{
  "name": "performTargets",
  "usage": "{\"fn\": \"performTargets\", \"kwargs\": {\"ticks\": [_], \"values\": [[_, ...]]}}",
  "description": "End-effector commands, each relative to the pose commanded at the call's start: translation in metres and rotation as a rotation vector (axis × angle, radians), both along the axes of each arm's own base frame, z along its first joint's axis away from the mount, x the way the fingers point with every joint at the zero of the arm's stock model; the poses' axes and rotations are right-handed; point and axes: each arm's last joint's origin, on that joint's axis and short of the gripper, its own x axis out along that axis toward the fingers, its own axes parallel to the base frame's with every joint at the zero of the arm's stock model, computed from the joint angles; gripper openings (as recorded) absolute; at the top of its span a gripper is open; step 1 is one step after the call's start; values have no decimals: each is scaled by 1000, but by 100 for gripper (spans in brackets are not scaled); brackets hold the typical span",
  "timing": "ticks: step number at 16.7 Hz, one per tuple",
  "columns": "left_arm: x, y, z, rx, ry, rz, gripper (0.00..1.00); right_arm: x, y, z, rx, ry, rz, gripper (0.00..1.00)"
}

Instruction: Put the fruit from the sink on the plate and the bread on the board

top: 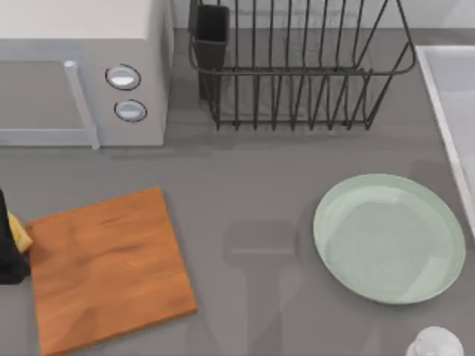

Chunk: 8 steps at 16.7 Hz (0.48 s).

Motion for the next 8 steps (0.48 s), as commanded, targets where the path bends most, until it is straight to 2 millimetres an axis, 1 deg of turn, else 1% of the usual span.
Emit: {"fn": "performTargets", "kwargs": {"ticks": [5, 6, 8], "values": [[0, 0, 0, 0, 0, 0, 100, 0, 2, 0, -1, -2, 4, 100], [0, 0, 0, 0, 0, 0, 100, 1, 2, -4, 0, -1, 4, 100], [0, 0, 0, 0, 0, 0, 100, 4, 1, -20, 0, 2, 4, 100]]}}
